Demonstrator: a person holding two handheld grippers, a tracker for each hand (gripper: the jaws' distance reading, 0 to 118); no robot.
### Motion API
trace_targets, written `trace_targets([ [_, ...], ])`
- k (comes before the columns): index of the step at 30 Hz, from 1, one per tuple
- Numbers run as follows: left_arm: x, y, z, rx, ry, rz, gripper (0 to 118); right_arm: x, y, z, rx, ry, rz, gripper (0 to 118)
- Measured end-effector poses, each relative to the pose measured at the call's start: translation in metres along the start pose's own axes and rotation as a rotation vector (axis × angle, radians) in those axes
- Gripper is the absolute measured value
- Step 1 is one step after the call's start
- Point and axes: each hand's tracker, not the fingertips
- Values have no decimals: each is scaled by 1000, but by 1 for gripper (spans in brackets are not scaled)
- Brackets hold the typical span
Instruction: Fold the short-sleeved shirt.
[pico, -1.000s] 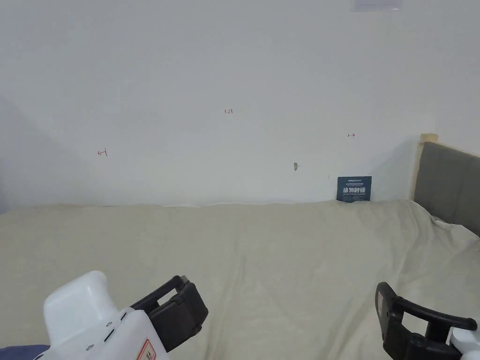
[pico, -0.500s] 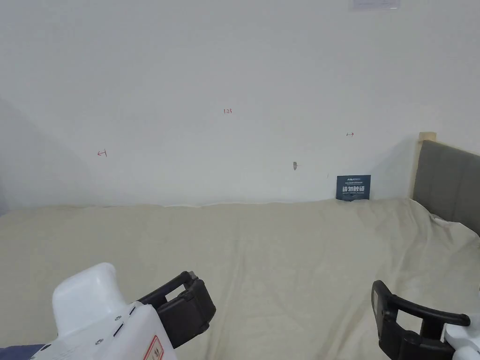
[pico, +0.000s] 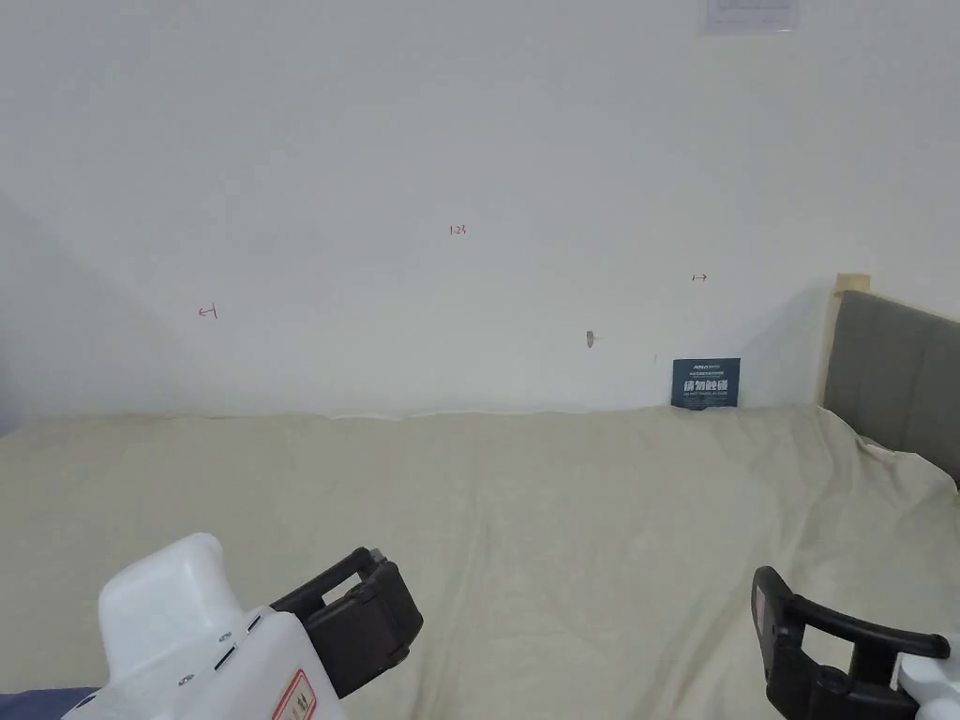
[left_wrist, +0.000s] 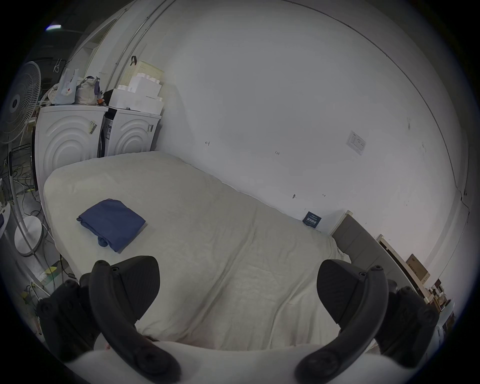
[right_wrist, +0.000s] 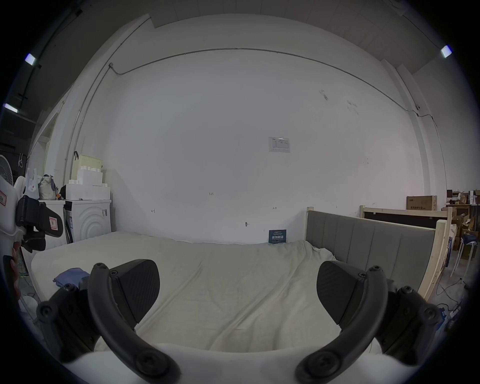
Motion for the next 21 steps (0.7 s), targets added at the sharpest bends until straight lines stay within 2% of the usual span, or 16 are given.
trace_targets([
  [21,4,-3,12,4,-38,5,118,1,2,13,10,-4,11,118],
])
